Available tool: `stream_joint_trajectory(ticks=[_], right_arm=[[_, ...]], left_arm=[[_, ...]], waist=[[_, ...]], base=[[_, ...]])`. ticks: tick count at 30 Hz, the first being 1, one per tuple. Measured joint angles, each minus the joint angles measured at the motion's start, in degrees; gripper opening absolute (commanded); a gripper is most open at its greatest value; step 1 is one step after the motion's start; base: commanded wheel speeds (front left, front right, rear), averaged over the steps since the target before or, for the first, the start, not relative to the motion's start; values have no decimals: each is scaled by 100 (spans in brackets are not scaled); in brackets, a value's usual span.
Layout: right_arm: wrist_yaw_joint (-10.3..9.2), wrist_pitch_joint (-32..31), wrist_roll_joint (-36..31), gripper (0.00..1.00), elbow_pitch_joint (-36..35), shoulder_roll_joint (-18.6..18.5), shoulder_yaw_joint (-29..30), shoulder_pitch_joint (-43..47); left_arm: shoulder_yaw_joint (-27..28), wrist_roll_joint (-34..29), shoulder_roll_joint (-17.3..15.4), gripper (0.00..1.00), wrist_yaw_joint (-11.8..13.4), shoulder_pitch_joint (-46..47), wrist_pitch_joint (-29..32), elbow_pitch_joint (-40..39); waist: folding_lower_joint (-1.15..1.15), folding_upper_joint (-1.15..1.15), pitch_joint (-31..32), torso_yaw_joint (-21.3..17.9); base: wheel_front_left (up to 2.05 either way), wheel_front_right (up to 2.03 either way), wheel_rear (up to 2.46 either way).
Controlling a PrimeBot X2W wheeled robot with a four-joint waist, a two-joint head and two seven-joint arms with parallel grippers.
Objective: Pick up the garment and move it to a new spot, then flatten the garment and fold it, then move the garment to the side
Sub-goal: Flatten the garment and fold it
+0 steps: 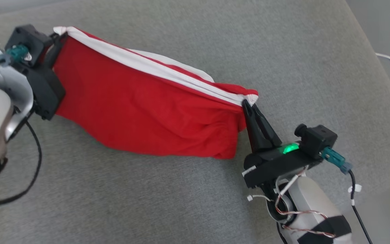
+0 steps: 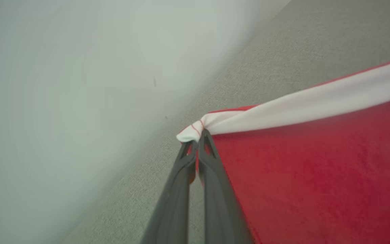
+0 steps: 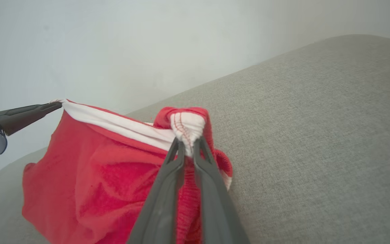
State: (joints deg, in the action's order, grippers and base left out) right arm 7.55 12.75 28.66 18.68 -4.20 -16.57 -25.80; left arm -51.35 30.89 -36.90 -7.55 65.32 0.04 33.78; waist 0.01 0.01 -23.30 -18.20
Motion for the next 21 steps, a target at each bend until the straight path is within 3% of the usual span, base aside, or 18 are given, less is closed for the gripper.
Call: stream_joint_trajectory(ticks=[13,14,15,16,21], right_arm=[[0,191,-90,0,815,118,-163,-708],[0,193,-103,40,831,119,-167,-720],[0,198,-123,100,839,119,-178,-730],[0,199,-122,100,843,119,-178,-733],[0,224,-224,100,501,123,44,-658]], left_arm=[[-1104,464,160,0,0,884,-339,1152],[-1166,497,185,0,0,899,-357,1223],[-1194,504,213,25,-1,906,-430,1316],[-1215,535,247,100,0,918,-502,1396],[-1306,794,445,100,0,931,-940,1680]], waist=[[-1,0,-492,-397],[0,0,-506,-397],[-1,0,-511,-393],[0,0,-510,-384],[-1,-1,-390,-313]], base=[[0,0,0],[0,0,0],[0,0,0],[0,0,0],[0,0,0]])
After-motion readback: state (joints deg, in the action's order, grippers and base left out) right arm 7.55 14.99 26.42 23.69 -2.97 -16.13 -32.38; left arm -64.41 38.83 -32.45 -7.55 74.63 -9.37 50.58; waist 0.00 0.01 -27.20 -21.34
